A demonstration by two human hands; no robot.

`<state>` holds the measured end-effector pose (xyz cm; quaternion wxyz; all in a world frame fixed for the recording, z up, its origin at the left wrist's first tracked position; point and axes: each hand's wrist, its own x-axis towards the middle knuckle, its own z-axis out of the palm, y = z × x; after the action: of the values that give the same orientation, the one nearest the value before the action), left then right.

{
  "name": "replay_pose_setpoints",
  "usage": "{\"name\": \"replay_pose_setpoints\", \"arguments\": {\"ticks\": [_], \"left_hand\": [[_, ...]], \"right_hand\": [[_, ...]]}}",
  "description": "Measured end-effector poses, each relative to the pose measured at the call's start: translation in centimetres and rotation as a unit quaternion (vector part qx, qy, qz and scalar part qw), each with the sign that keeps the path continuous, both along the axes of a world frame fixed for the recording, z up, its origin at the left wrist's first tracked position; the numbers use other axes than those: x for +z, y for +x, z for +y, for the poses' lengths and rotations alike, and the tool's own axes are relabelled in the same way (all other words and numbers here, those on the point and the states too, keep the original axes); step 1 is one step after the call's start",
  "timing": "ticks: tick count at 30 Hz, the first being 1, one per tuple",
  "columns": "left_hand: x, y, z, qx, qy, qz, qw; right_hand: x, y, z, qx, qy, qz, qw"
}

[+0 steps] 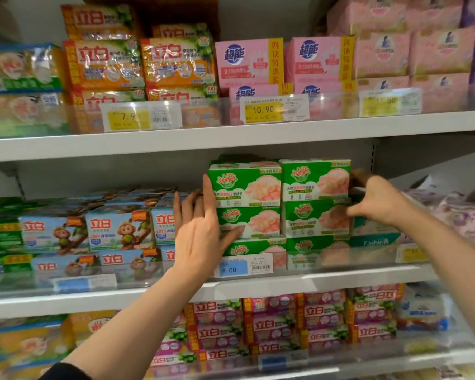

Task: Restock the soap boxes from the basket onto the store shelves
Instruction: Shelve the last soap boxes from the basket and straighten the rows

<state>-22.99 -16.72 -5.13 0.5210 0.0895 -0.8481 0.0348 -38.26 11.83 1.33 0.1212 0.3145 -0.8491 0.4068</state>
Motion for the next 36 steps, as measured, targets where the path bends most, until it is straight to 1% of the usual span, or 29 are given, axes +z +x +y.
{"name": "replay_pose_setpoints", "arguments": {"ticks": [2,4,5,7,8,10,14,16,17,19,22,26,32,36], "left_hand": [[1.4,1.2,-0.1,-0.006,0.038,-0.049,0.998],[3.1,2.1,-1.0,-0.005,0.089,-0.113,0.99],[4.2,2.3,-1.6,-0.01,0.106,-0.145,0.984],[6.3,2.3,-2.9,-0.069,0.152,-0.214,0.963],[7.2,2.3,-3.3,-0.104,0.175,-0.252,0.946],[8.2,1.8,-4.0,-0.157,0.206,-0.315,0.913],[8.7,1.1,-4.4,-0.191,0.267,-0.349,0.878],[8.5,1.0,-4.2,-0.207,0.287,-0.345,0.869],[8.4,1.0,-4.0,-0.211,0.29,-0.335,0.871],[7.9,0.8,-3.8,-0.198,0.277,-0.318,0.885],[7.5,0.7,-3.8,-0.162,0.235,-0.307,0.908],[7.7,0.6,-3.5,-0.117,0.205,-0.337,0.911],[7.9,0.7,-3.5,-0.118,0.202,-0.317,0.919],[8.0,0.8,-3.1,-0.103,0.18,-0.294,0.933]], "right_hand": [[-1.5,1.8,-1.1,-0.098,-0.014,0.091,0.991],[-3.7,3.9,-2.6,-0.168,-0.062,0.159,0.971],[-4.8,4.9,-3.3,-0.179,-0.096,0.184,0.962],[-6.9,6.0,-4.6,-0.179,-0.148,0.229,0.945],[-7.8,6.1,-5.2,-0.178,-0.152,0.244,0.941],[-9.1,6.1,-6.5,-0.179,-0.13,0.251,0.942],[-9.6,6.3,-8.3,-0.222,-0.103,0.239,0.939],[-9.4,6.5,-8.6,-0.235,-0.088,0.239,0.938],[-9.3,6.5,-8.6,-0.24,-0.082,0.235,0.938],[-9.1,6.5,-8.7,-0.249,-0.074,0.22,0.94],[-8.8,6.3,-8.7,-0.254,-0.061,0.215,0.941],[-8.2,6.0,-8.5,-0.263,-0.058,0.227,0.936],[-7.7,5.6,-8.9,-0.262,-0.059,0.253,0.93],[-8.0,5.2,-8.9,-0.262,-0.062,0.256,0.928]]}}
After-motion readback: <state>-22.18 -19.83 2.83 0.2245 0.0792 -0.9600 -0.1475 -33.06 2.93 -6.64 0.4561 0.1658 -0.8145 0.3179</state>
